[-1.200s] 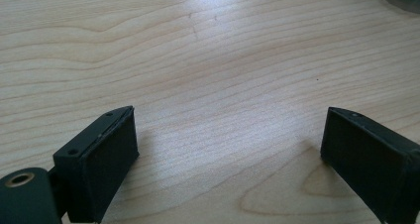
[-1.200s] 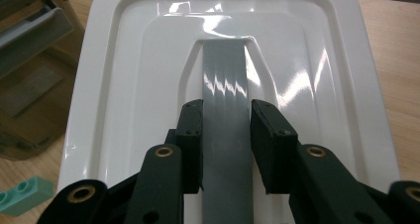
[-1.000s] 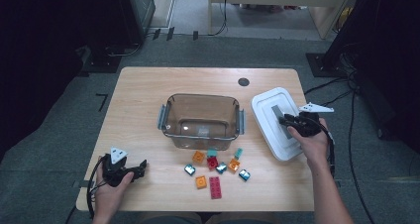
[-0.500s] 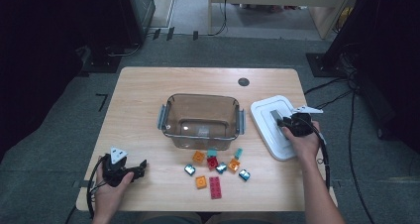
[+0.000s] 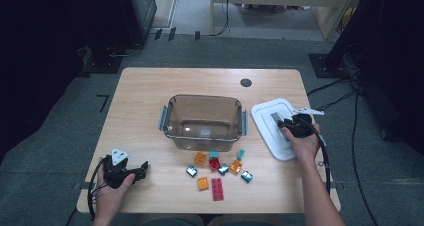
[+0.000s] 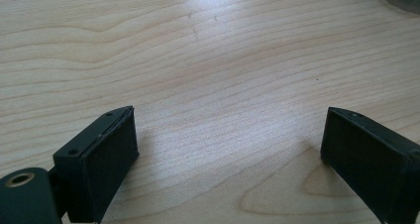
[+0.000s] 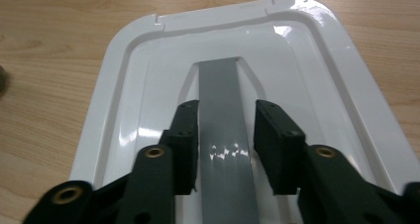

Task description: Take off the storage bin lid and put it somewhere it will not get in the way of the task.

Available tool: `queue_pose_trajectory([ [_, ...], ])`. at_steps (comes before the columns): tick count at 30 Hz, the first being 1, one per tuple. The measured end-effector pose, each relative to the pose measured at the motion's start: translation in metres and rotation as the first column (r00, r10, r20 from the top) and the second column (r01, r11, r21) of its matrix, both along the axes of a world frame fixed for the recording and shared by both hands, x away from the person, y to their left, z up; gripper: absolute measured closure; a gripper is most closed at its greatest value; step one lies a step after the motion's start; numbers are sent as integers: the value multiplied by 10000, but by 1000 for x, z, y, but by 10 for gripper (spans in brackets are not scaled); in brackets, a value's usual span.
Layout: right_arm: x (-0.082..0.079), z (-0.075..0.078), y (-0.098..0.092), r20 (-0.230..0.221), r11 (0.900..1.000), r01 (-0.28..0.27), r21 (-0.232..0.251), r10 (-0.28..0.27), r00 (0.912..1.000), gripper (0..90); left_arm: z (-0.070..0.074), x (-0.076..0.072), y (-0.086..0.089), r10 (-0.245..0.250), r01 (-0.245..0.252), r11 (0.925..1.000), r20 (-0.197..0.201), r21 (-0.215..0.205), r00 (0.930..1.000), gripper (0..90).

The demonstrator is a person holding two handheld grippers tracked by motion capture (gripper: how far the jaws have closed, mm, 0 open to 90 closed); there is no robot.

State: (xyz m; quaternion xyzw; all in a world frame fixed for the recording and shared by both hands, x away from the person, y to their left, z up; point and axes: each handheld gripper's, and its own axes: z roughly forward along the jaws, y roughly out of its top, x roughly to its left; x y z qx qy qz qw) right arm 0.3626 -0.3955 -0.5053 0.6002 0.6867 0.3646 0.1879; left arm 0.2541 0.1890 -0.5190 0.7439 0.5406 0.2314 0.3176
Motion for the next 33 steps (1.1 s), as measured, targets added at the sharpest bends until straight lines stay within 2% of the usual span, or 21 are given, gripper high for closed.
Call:
queue_pose_trajectory([
  [2, 0, 1, -1, -12, 9997, 162, 176, -162, 9999, 545, 0, 0, 0, -5, 5, 10000, -5, 6, 10000, 74],
  [5, -1, 4, -3, 40, 9997, 181, 187, -182, 9998, 483, 0, 0, 0, -6, 6, 10000, -6, 8, 10000, 75],
  [8, -3, 8, -3, 84, 9989, -59, 456, 56, 9999, 420, 0, 0, 0, 2, -2, 10000, -1, 2, 10000, 74],
  [16, -13, 20, 2, 172, 9986, -411, 334, 406, 9990, 177, 0, 0, 0, 1, -1, 10000, 1, -2, 10000, 74],
  [20, -22, 27, 8, 70, 9944, -999, 338, 997, 9950, 136, 0, 0, 0, -6, 6, 10000, -6, 11, 10000, 74],
  [23, -30, 30, 15, 193, 9941, -1083, -91, 1085, 9939, 77, 0, 0, 0, -1, 1, 10000, -6, 4, 10000, 75],
  [27, -39, 31, 21, 134, 9927, -1205, -19, 1205, 9926, 23, 0, 0, 0, -1, 1, 10000, -2, 3, 10000, 74],
  [33, -60, 27, 31, 85, 9901, -1400, 133, 1399, 9901, 6, 0, 0, 0, -5, 5, 10000, -6, 9, 10000, 74],
])
